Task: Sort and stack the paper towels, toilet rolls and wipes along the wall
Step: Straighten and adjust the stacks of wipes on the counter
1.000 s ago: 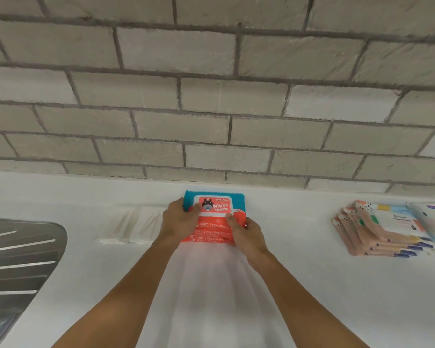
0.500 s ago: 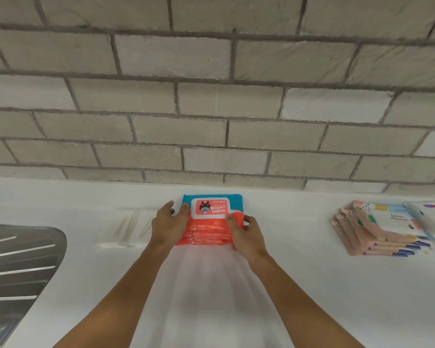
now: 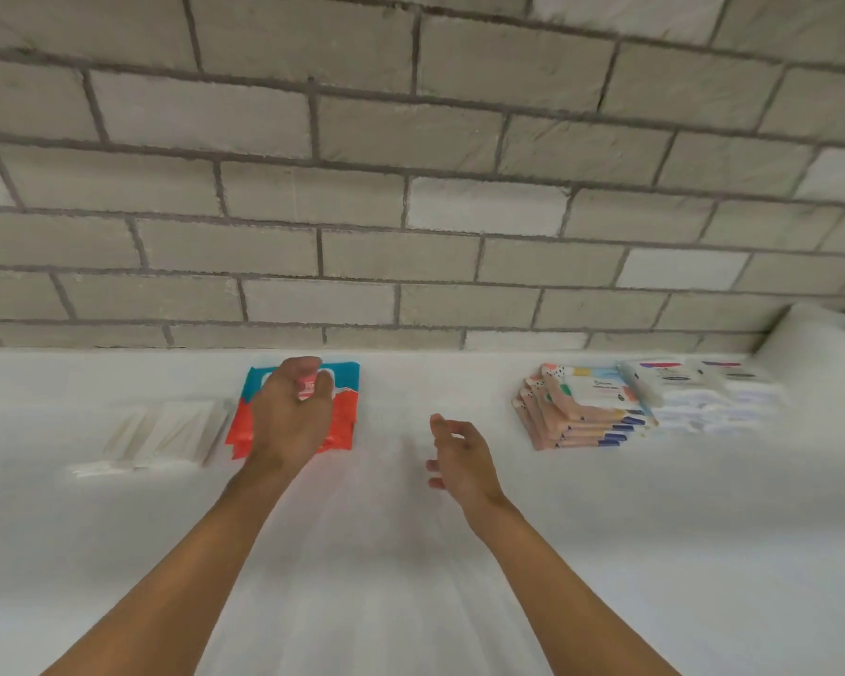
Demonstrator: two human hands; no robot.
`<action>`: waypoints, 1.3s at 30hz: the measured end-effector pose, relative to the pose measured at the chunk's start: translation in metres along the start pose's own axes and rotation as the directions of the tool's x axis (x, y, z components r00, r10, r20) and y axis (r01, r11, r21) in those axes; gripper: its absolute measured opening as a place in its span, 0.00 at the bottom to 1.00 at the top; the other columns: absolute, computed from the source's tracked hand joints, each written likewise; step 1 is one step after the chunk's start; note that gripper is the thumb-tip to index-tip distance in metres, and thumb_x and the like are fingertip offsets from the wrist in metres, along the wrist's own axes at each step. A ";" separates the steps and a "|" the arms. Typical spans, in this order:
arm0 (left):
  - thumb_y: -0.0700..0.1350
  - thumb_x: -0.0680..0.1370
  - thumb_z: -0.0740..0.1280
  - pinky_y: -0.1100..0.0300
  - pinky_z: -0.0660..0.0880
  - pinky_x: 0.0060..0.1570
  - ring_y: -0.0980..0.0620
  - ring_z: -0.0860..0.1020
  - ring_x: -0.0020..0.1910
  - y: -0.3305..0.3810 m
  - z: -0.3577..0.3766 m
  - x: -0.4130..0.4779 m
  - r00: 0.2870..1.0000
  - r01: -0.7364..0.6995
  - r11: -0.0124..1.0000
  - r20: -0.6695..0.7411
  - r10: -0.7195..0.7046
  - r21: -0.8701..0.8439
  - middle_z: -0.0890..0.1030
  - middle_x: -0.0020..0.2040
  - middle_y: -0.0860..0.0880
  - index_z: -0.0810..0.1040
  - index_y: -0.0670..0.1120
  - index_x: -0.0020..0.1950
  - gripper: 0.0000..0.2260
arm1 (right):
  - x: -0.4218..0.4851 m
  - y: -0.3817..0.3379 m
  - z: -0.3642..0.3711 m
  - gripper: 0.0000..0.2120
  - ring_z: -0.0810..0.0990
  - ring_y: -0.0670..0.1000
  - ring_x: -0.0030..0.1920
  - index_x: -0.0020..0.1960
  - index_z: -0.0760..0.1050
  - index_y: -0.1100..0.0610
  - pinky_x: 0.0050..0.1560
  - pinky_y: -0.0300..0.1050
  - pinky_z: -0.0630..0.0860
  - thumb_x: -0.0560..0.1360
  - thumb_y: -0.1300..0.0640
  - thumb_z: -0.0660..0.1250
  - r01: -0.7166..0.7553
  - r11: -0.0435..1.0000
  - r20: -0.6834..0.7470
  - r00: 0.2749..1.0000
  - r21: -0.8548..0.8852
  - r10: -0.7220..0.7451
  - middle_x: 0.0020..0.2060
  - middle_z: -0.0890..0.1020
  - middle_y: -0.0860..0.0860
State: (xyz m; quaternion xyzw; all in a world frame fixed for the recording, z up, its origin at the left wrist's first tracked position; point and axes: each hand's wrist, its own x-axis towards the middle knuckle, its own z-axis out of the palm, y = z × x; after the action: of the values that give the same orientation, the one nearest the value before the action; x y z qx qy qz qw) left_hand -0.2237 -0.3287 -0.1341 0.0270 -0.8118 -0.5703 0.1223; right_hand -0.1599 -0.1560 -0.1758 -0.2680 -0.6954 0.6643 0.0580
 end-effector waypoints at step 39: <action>0.49 0.80 0.62 0.64 0.77 0.33 0.48 0.80 0.50 0.070 0.334 -0.088 0.915 0.006 0.970 0.389 -0.103 0.243 0.75 0.68 0.48 0.60 0.50 0.74 0.23 | 0.119 0.019 -0.268 0.10 0.80 0.56 0.43 0.47 0.75 0.56 0.54 0.53 0.80 0.79 0.48 0.65 -0.347 0.803 0.015 0.921 0.485 0.389 0.42 0.81 0.58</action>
State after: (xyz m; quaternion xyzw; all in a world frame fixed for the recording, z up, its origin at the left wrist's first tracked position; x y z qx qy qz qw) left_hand -0.2084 0.0190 -0.1909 -0.0526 -0.8808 -0.4660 -0.0659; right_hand -0.1383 0.1358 -0.1971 -0.4031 -0.4412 0.8015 0.0221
